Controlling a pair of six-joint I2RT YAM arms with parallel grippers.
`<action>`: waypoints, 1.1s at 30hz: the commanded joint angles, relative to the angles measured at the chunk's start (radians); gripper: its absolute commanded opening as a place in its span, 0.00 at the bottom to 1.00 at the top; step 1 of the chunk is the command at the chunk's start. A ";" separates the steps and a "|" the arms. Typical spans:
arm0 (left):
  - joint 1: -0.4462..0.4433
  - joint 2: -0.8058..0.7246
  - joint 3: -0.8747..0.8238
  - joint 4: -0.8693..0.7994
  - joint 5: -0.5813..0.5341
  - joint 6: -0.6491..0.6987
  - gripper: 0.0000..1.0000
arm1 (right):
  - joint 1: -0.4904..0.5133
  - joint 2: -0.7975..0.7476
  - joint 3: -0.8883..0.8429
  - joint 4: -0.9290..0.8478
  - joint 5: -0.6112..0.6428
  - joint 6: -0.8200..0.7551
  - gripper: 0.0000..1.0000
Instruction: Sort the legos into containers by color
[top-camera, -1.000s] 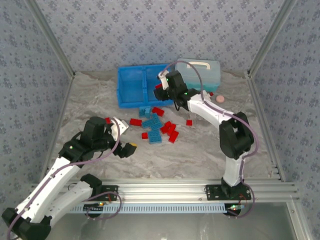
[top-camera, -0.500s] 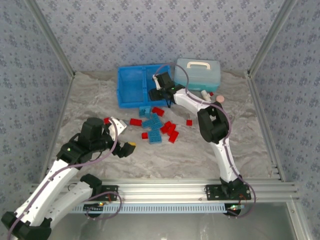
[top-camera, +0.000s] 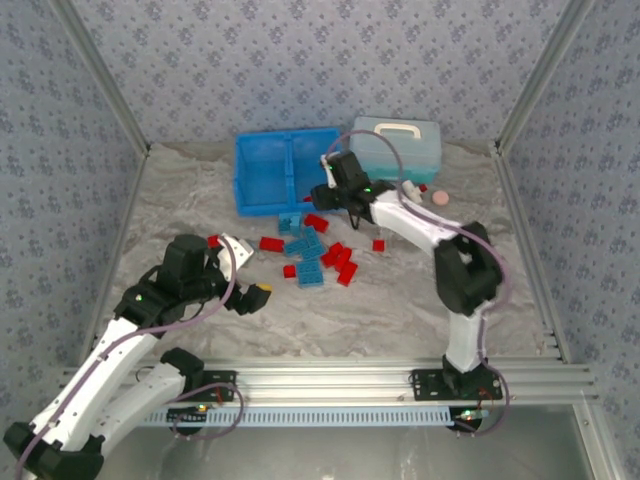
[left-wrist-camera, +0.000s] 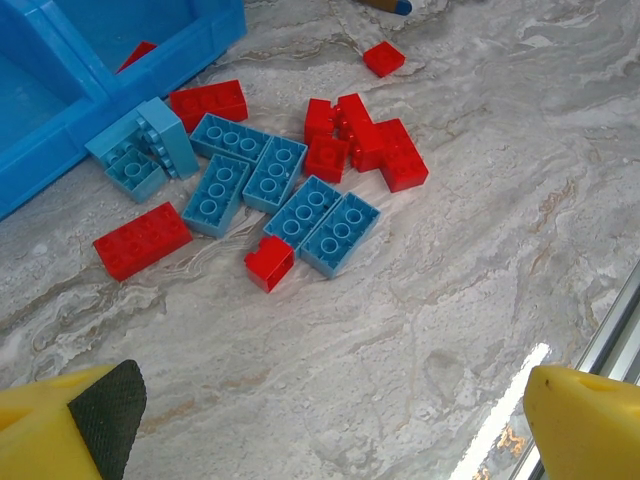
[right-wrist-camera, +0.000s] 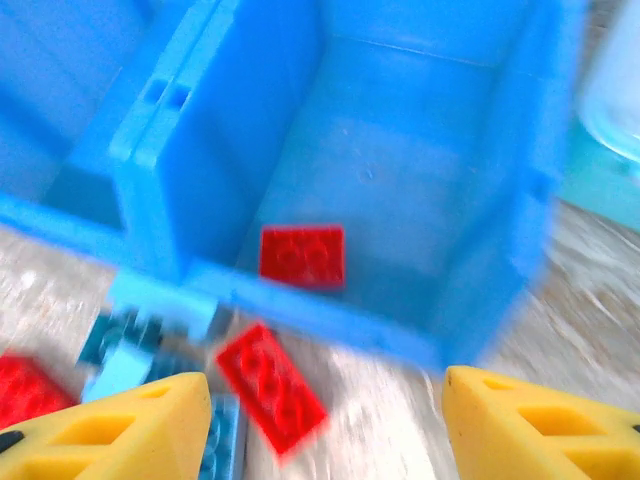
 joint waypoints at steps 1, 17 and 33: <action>0.004 -0.001 -0.004 0.021 0.009 -0.010 0.99 | -0.006 -0.186 -0.198 -0.019 0.122 0.112 0.65; 0.003 -0.084 -0.038 0.098 0.253 0.006 0.99 | -0.135 -0.143 -0.450 -0.008 0.037 0.228 0.79; 0.002 -0.035 -0.030 0.073 0.218 0.005 0.99 | -0.122 -0.009 -0.398 -0.015 0.084 0.261 0.35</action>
